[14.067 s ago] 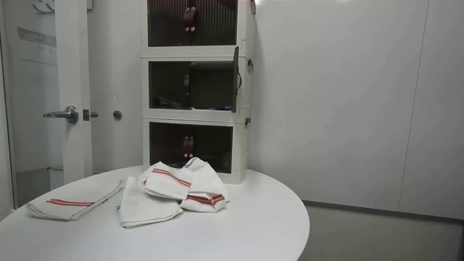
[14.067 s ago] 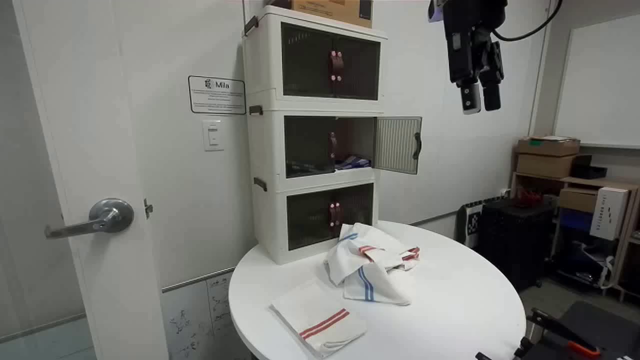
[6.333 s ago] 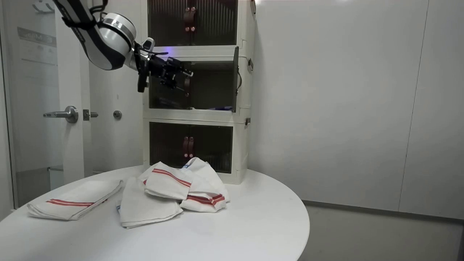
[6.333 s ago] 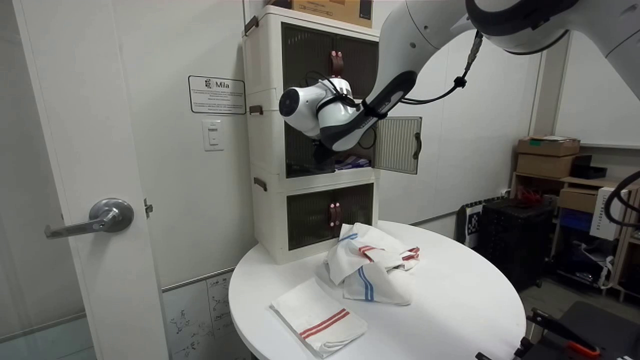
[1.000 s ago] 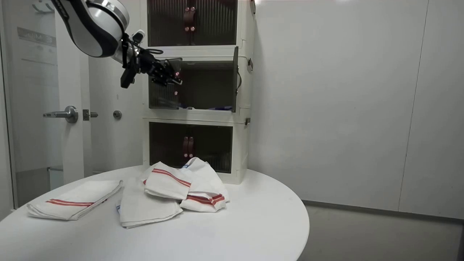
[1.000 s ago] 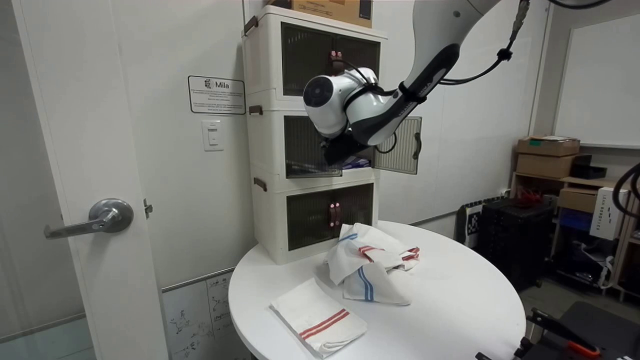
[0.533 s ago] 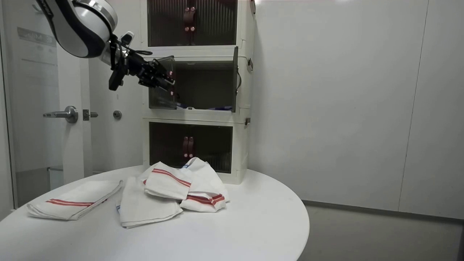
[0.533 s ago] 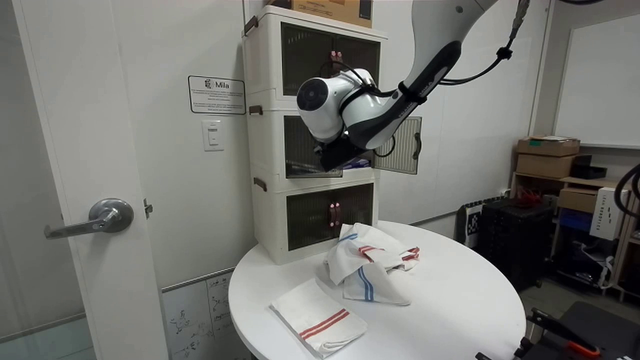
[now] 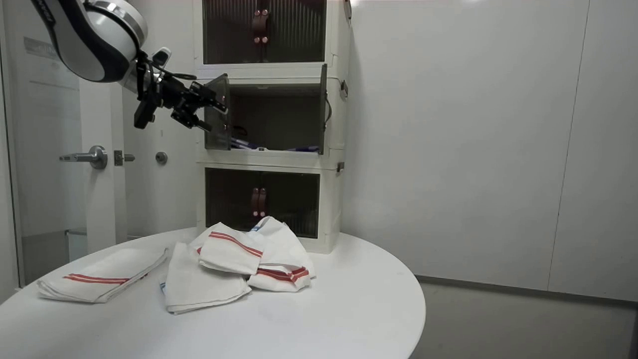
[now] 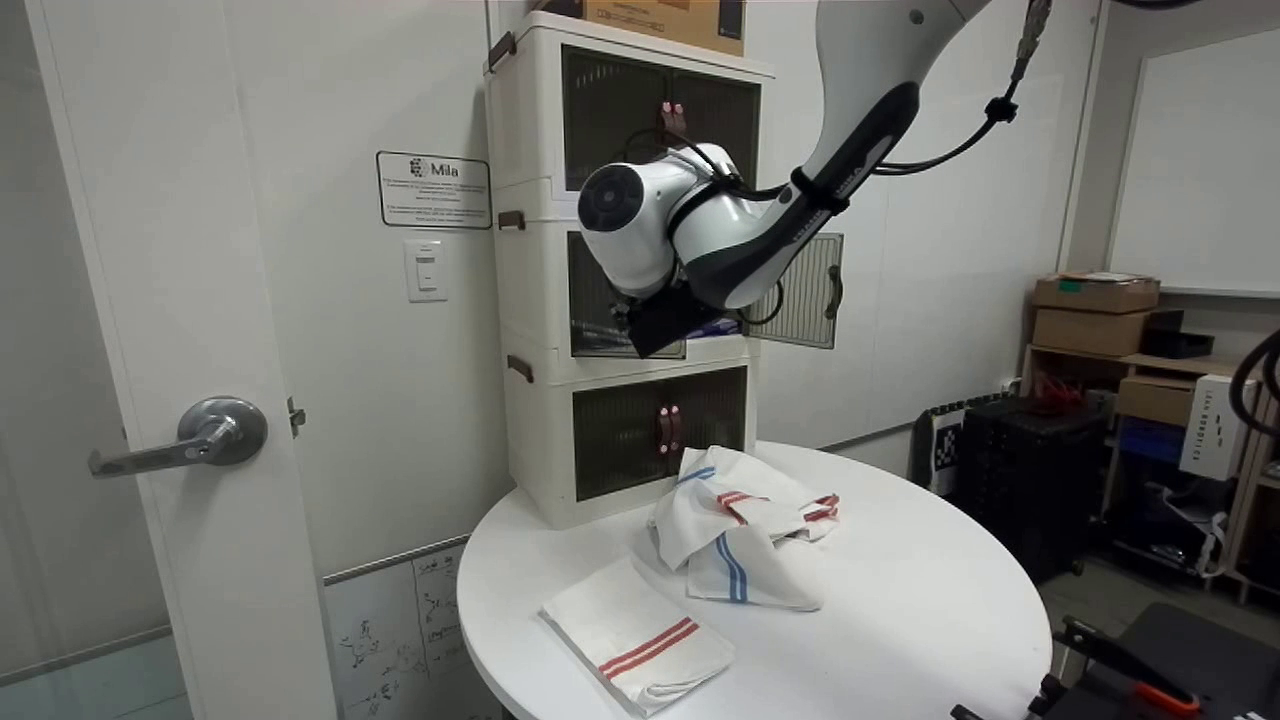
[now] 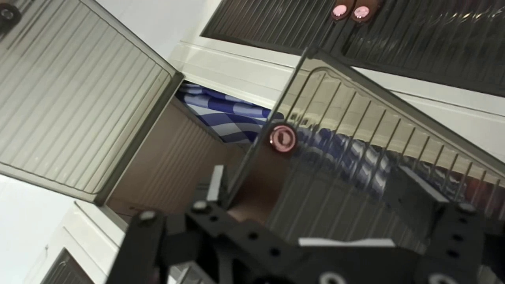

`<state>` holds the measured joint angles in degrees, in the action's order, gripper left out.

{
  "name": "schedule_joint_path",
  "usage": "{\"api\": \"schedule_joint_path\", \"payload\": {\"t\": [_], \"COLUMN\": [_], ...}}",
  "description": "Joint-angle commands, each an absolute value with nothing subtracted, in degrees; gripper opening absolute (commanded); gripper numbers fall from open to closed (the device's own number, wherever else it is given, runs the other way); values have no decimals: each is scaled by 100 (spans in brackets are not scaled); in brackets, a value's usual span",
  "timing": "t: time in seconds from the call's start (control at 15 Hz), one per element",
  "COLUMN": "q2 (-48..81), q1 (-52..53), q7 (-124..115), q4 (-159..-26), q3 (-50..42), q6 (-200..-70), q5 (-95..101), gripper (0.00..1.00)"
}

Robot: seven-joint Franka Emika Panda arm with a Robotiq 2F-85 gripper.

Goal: Open the left door on the second cabinet

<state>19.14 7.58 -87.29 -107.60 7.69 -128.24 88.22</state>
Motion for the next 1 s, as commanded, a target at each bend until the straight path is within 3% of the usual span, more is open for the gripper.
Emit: {"api": "schedule_joint_path", "payload": {"t": [0.0, 0.93], "q2": [1873, 1115], "q1": [804, 770], "q7": [-8660, -8309], "q4": [-10717, -11164], "q3": [843, 909], "q6": [-13078, -14296], "q5": [8751, 7972], "gripper": [100, 100]}}
